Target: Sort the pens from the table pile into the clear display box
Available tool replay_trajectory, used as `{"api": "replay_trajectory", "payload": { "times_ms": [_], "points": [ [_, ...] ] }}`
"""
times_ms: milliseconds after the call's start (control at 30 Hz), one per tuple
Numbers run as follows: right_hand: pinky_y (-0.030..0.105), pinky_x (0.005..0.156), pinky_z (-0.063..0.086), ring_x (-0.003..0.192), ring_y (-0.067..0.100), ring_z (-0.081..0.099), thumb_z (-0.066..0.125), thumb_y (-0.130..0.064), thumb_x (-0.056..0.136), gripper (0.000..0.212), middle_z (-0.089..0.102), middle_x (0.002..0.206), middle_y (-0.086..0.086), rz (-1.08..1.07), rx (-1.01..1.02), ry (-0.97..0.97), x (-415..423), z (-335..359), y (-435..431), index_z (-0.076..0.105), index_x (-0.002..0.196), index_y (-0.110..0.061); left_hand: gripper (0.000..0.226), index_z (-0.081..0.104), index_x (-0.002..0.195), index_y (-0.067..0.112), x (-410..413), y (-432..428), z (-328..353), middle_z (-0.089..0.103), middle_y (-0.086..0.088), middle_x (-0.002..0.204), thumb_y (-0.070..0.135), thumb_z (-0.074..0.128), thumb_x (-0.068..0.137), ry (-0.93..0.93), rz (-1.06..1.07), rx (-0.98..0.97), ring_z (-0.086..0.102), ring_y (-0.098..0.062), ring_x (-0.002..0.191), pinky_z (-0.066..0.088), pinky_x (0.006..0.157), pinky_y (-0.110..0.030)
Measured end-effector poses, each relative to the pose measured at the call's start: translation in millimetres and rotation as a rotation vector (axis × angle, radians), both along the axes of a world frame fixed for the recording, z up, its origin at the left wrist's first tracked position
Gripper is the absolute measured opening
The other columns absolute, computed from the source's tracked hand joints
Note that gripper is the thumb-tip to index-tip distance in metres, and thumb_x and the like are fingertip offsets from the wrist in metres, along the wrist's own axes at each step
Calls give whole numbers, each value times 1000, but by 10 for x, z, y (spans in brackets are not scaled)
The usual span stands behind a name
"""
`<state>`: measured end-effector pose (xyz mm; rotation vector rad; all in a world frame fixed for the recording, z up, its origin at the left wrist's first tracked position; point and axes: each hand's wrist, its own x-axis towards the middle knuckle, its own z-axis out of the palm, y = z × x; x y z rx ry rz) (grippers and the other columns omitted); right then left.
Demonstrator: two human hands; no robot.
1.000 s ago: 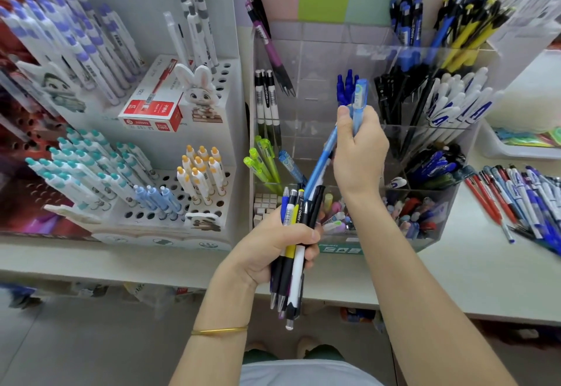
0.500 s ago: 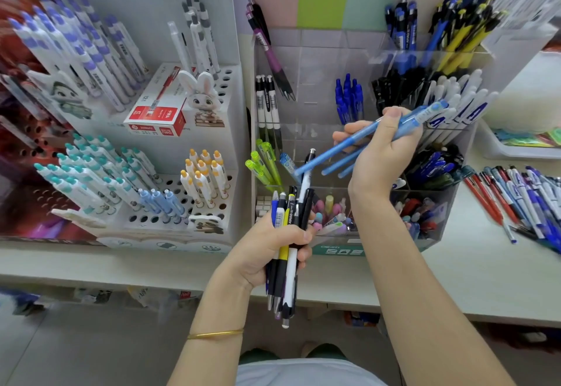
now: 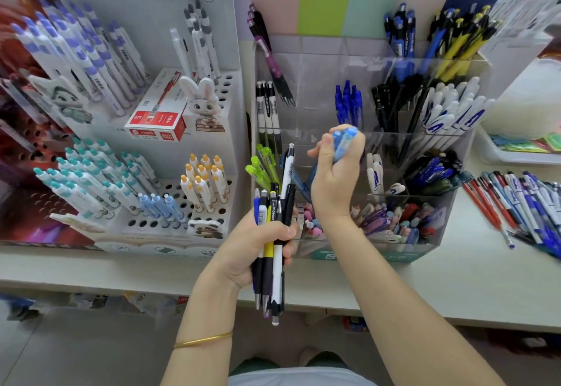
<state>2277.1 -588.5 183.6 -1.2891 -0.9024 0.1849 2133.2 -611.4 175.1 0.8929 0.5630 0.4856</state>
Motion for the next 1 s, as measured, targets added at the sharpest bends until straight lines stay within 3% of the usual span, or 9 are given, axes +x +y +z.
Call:
{"api": "replay_trajectory", "payload": {
  "times_ms": [133, 300, 467, 600, 700, 800, 867, 933, 1000],
  "points": [
    [24, 67, 34, 71, 17, 43, 46, -19, 100, 19, 45, 79, -2, -21, -190, -44, -6, -142, -15, 39, 85, -30, 48, 47, 106, 7, 4, 10, 12, 52, -1, 67, 6, 66, 62, -29, 15, -27, 49, -13, 49, 45, 48, -26],
    [31, 66, 29, 80, 26, 48, 53, -32, 95, 25, 54, 88, 8, -293, -524, -504, 86, -142, -59, 57, 88, -8, 36, 45, 106, 8, 36, 9, 54, 50, -1, 66, -1, 54, 73, -21, 23, -7, 48, -12, 48, 44, 47, -25],
    [32, 68, 35, 89, 23, 51, 58, -33, 93, 27, 51, 106, 5, 1, -757, -433, 181, -17, -68, 51, 105, -10, 30, 47, 101, 8, 72, 2, 70, 52, -1, 66, -1, 55, 73, -23, 23, 14, 49, -11, 49, 44, 48, -24],
    [35, 79, 47, 95, 20, 54, 74, -29, 81, 44, 56, 107, 3, 124, -744, -276, 249, 40, -131, 49, 114, -13, 26, 48, 98, 7, 87, 2, 45, 51, -2, 66, -1, 55, 74, -12, 34, 26, 48, -12, 50, 45, 48, -25],
    [28, 77, 45, 86, 13, 55, 72, -18, 82, 36, 58, 102, 1, 169, -691, -234, 302, 95, -191, 50, 111, -17, 26, 48, 97, 7, 90, 4, 34, 52, -2, 68, -1, 56, 74, -16, 37, 26, 49, -12, 50, 45, 49, -26],
    [22, 71, 45, 75, 6, 54, 55, -4, 91, 22, 58, 94, 0, 131, -467, -229, 270, 190, -256, 55, 104, -21, 27, 48, 98, 8, 95, 2, 29, 52, -2, 69, -1, 56, 73, -18, 36, 30, 49, -13, 50, 45, 49, -26],
    [19, 60, 47, 65, 6, 57, 48, -6, 95, 21, 60, 90, -1, 214, -382, -94, 228, 310, -254, 57, 107, -21, 27, 48, 97, 8, 96, 0, 30, 52, -2, 69, 0, 57, 73, -12, 26, 46, 49, -13, 50, 44, 49, -26],
    [16, 49, 44, 54, 4, 54, 49, -17, 98, 16, 63, 86, 1, 331, -449, 35, 201, 429, -224, 58, 112, -18, 27, 49, 94, 8, 98, -3, 41, 53, 0, 67, 1, 60, 70, -13, 10, 63, 48, -12, 50, 43, 49, -25],
    [12, 45, 39, 47, 0, 50, 55, -31, 95, 22, 63, 76, -5, 417, -611, -4, 204, 467, -187, 61, 108, -15, 26, 51, 94, 9, 107, -11, 61, 53, 0, 65, 1, 60, 71, -17, 0, 73, 48, -12, 50, 43, 48, -25]
  ]
}}
